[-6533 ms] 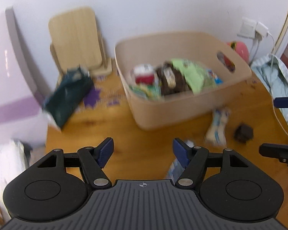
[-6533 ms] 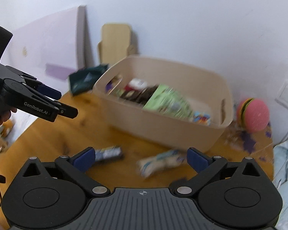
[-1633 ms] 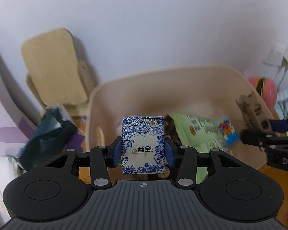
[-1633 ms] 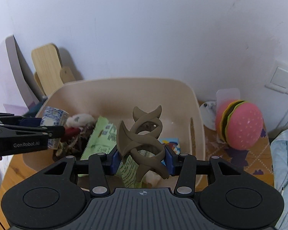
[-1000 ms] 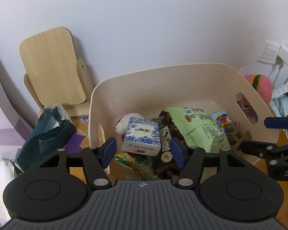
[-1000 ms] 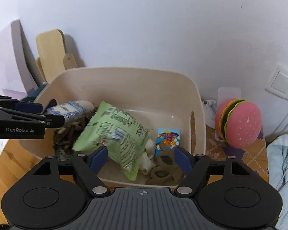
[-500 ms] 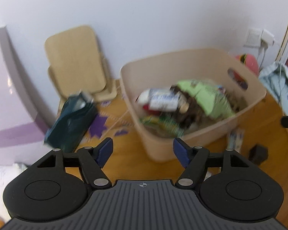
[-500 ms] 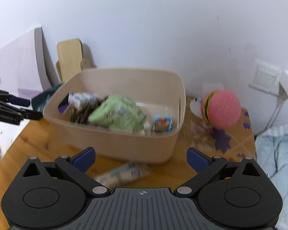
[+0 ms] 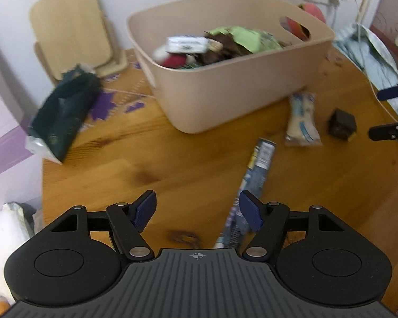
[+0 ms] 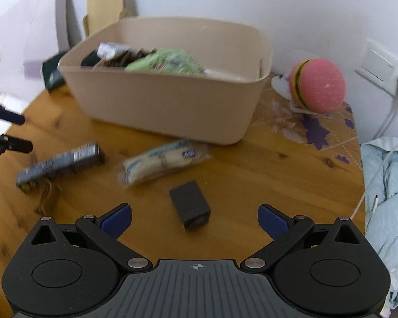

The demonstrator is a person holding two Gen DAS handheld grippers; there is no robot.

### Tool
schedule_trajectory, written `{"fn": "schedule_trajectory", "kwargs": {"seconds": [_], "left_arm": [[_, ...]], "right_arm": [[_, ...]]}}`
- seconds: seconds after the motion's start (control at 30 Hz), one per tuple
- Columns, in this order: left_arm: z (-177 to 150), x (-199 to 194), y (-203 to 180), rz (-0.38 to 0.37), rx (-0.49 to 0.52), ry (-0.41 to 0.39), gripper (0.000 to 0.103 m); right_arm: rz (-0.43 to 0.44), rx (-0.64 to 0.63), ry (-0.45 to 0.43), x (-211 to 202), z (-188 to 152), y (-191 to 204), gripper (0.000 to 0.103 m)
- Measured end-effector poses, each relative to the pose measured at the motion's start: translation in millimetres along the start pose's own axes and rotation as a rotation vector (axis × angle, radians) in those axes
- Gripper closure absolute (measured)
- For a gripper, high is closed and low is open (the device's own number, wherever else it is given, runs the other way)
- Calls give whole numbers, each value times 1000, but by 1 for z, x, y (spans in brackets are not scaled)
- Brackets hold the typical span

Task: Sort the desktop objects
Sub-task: 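Move the left gripper to the dark blue stick box while the right approaches the black cube, then grasp the stick box with the left gripper while the right grasps the black cube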

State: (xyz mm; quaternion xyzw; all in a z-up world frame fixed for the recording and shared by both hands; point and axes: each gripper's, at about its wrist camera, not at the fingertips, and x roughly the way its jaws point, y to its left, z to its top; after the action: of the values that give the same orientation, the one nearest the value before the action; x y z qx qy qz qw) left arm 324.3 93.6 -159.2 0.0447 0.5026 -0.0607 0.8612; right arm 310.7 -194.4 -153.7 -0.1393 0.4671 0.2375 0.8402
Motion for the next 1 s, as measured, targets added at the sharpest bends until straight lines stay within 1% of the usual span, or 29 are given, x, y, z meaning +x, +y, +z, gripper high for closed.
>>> {"fn": "schedule_trajectory", "kwargs": {"seconds": [0.27, 0.47, 0.53, 0.63, 0.7, 0.73, 0.77, 0.8, 0.87, 0.93, 0.97, 1.0], "left_arm": [[12, 23, -26, -49, 17, 21, 32], [19, 40, -35, -65, 28, 30, 32], [19, 45, -34, -70, 27, 36, 32], [18, 53, -32, -82, 14, 52, 33], [18, 57, -29, -91, -4, 66, 34], [17, 59, -27, -99, -14, 69, 36], [16, 61, -26, -112, -24, 75, 42], [15, 63, -25, -124, -34, 83, 45], [14, 63, -24, -138, -35, 71, 48], [15, 63, -24, -152, -23, 69, 56], [16, 63, -25, -157, -16, 69, 65], [16, 63, -25, -160, -12, 71, 71]], "right_arm": [[-11, -111, 51, 23, -4, 21, 0], [2, -101, 78, 37, -1, 20, 0], [4, -101, 85, 42, -1, 19, 4], [3, -90, 89, 49, 1, 15, 10], [14, -70, 97, 54, 3, 12, 19], [21, -59, 104, 57, 3, 10, 21], [25, -52, 110, 59, 4, 9, 26], [29, -47, 116, 62, 5, 8, 30], [34, -44, 112, 64, 5, 8, 34], [35, -43, 102, 64, 7, 8, 41], [39, -43, 100, 64, 8, 8, 49], [44, -43, 100, 64, 9, 8, 56]]}}
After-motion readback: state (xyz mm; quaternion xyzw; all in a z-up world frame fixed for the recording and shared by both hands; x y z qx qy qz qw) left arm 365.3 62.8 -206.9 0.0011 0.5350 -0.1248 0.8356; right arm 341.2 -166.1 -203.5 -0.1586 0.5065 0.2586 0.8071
